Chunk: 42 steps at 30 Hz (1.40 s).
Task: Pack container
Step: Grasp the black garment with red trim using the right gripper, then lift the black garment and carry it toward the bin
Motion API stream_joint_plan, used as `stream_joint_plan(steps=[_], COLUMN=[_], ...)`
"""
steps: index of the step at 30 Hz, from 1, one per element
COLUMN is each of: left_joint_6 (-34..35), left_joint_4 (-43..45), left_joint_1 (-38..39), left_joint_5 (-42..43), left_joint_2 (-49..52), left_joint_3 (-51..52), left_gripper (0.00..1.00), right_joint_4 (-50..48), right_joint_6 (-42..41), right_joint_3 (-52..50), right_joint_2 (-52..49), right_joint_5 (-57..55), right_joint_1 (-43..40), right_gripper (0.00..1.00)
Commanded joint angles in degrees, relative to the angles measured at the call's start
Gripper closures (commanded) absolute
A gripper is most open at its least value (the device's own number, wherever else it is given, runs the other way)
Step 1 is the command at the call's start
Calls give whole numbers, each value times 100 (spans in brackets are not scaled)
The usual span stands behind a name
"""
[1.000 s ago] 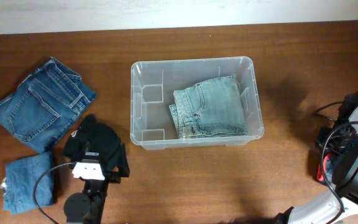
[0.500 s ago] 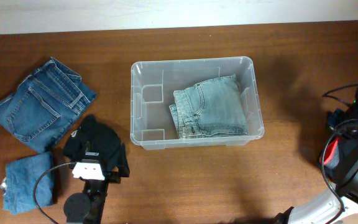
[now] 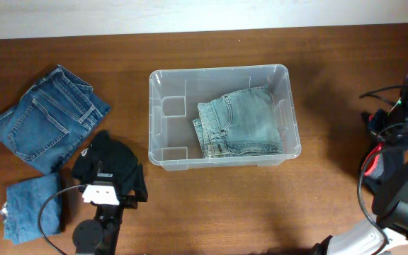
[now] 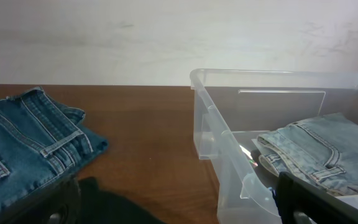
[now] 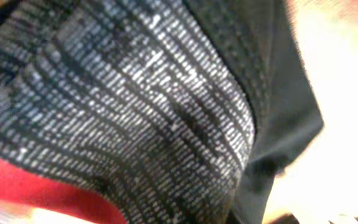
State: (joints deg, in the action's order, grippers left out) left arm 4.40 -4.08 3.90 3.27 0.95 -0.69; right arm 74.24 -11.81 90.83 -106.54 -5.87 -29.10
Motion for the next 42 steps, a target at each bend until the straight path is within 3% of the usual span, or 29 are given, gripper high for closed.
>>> stream_joint_plan(steps=[1,9,18,25,31,42], left_joint_6=[74,74,74,74,74,74], left_joint_4=[-28,-28,-28,-28,-28,-28], left_joint_1=[7,7,7,7,7,7], left_joint_5=[101,101,103,101,101,101], left_joint_2=[-17,-17,-17,-17,-17,-17], left_joint_3=[15,15,15,15,15,15], left_gripper=[0,0,0,0,0,0], right_joint_4=[260,901,1172,1169,938,551], right_joint_6=[39,431,1150,1513,1609,1604], right_joint_3=[553,1349,2551,3016,3139,3132], right_joint_2=[455,614,975,1244,1285,1185], right_joint_5=[57,431,3165,4249,5965,6098], right_joint_1=[129,509,894,1521,2138,3289], right_gripper=[96,96,96,96,96,96])
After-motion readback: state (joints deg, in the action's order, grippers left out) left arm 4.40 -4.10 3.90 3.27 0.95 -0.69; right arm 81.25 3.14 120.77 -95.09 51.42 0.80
